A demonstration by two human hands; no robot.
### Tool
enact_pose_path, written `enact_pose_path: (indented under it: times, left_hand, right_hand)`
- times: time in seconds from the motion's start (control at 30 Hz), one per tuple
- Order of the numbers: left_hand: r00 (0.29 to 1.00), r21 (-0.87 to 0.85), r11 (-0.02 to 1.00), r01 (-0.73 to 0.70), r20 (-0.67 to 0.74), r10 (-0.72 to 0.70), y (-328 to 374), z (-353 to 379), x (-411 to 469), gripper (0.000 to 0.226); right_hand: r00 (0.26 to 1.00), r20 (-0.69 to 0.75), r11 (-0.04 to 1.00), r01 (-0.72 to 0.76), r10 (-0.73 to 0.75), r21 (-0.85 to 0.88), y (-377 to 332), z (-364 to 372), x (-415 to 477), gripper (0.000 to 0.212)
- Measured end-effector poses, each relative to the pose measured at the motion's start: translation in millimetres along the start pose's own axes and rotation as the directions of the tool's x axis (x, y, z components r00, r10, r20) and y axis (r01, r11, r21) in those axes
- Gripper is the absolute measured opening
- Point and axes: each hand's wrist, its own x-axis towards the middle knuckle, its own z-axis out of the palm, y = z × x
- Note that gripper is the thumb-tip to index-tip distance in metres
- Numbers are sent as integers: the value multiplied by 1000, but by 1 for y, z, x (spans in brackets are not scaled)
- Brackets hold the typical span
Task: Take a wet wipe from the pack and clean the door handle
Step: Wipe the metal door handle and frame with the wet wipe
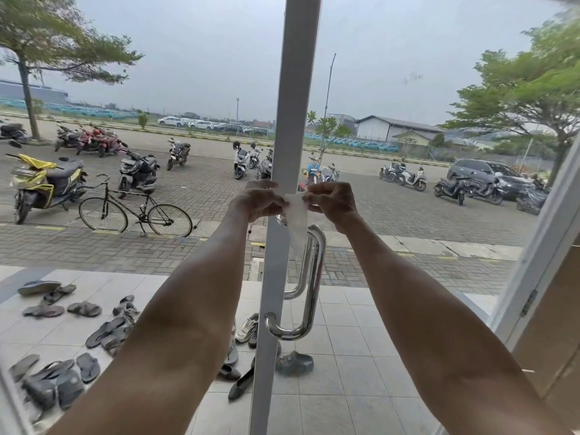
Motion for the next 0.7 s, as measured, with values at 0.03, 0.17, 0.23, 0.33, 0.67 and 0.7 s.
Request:
enact_pose_path:
  times: [0.03,0.17,0.23,0.33,0.67,0.7]
  left_hand:
    - [1000,-2,1000,2,2,-2,-1,-2,1,68]
    - [1000,-2,1000,1,-31,-1,-1,-5,3,53]
    - [998,-13,1000,-1,-63,0,-1,-5,4,44]
    - [997,83,995,-46,-61,51,-1,-5,4,47]
    - [985,159,985,-61,171,33,-1,-3,2,59]
    - [985,152,987,-61,167,35,-2,-3,3,55]
  right_hand:
    - [1000,-3,1000,2,-2,2,0,0,0,33]
    - [999,33,999,-38,37,22,0,0,0,41]
    - [997,50,999,-53,53,11,0,2,0,51]
    - [995,77,998,-68,68,2,-2,3,2,53]
    - [986,143,996,-88,84,23,-5,-3,2,47]
    - [985,149,995,-93,89,21,-5,-4,2,48]
